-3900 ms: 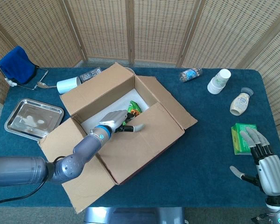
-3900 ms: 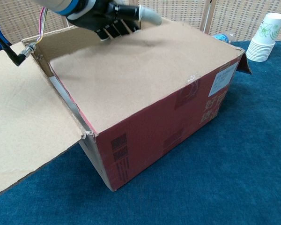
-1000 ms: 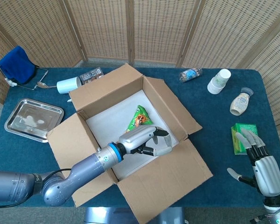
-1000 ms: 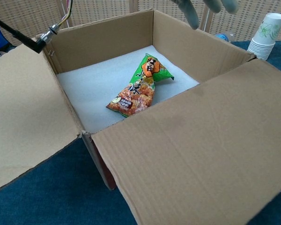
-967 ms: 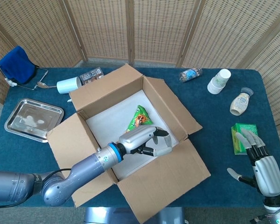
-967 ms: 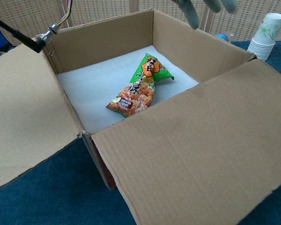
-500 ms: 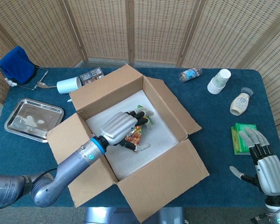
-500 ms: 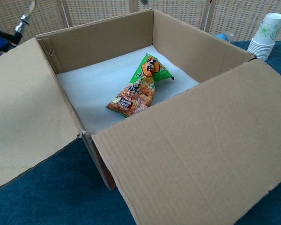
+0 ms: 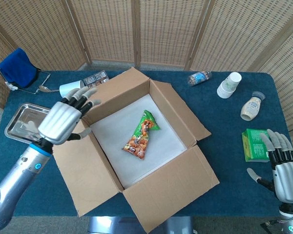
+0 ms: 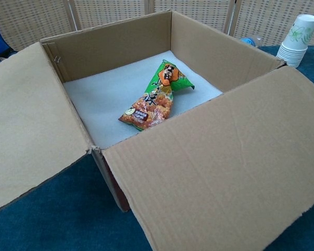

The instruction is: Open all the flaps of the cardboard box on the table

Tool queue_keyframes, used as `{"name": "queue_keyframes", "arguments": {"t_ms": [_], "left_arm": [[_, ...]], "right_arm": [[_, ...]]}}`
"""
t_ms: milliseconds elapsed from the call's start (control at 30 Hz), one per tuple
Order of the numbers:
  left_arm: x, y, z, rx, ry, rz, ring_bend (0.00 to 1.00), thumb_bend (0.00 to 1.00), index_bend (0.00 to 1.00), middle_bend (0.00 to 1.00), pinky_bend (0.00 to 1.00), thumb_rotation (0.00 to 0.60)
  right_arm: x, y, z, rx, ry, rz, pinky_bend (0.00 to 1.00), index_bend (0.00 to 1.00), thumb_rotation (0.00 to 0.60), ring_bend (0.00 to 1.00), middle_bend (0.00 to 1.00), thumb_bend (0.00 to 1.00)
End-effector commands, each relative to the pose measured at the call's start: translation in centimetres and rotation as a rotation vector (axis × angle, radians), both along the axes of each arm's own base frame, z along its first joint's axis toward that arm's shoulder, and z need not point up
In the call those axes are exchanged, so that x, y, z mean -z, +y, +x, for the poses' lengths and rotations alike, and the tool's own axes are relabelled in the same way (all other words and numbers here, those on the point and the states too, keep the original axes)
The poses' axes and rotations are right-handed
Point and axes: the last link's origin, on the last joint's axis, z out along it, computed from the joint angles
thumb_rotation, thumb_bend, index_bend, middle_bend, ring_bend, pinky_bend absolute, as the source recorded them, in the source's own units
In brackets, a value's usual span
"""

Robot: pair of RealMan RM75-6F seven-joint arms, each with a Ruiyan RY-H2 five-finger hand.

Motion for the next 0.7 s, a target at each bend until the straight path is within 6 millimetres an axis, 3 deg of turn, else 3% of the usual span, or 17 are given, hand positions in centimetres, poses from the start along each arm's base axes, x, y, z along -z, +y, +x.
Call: {"name": "queue_keyframes", "arguments": {"t_ms": [33, 133, 400, 500, 700], "left_arm": [[-2.2, -1.7, -4.2, -0.062, 0.028, 0.065, 0.00, 0.00, 0.17, 0.00, 0.08, 0.600], [-4.1, -4.0, -9.0, -0.153, 0.045, 0.120, 0.00, 0.00, 0.16, 0.00, 0.06, 0.600], [-6.4, -8.5, -15.9, -0.255, 0.018, 0.204, 0.00, 0.00, 0.15, 0.00, 0.02, 0.600], [-6.2, -10.3, -17.8, -0.283, 0.012, 0.232, 0.00, 0.00, 0.14, 0.00, 0.01, 0.600], [-4.0, -14.0, -20.9, -0.365, -0.056, 0.253, 0.00, 0.00, 0.15, 0.00, 0.00, 0.600]], "right_arm": [[0.1, 0.0, 0.0, 0.007, 0.006, -0.006, 0.08, 0.00, 0.600, 0.00, 0.00, 0.08], [0.2, 0.0, 0.0, 0.011, 0.012, -0.005, 0.08, 0.00, 0.600, 0.00, 0.00, 0.08], [0.4, -0.1, 0.1, 0.019, 0.034, -0.013, 0.08, 0.00, 0.600, 0.00, 0.00, 0.08], [0.4, -0.1, 0.0, 0.027, 0.040, -0.017, 0.07, 0.00, 0.600, 0.00, 0.00, 0.07], [0.3, 0.0, 0.2, 0.042, 0.068, -0.020, 0.03, 0.00, 0.600, 0.00, 0.00, 0.07]]}}
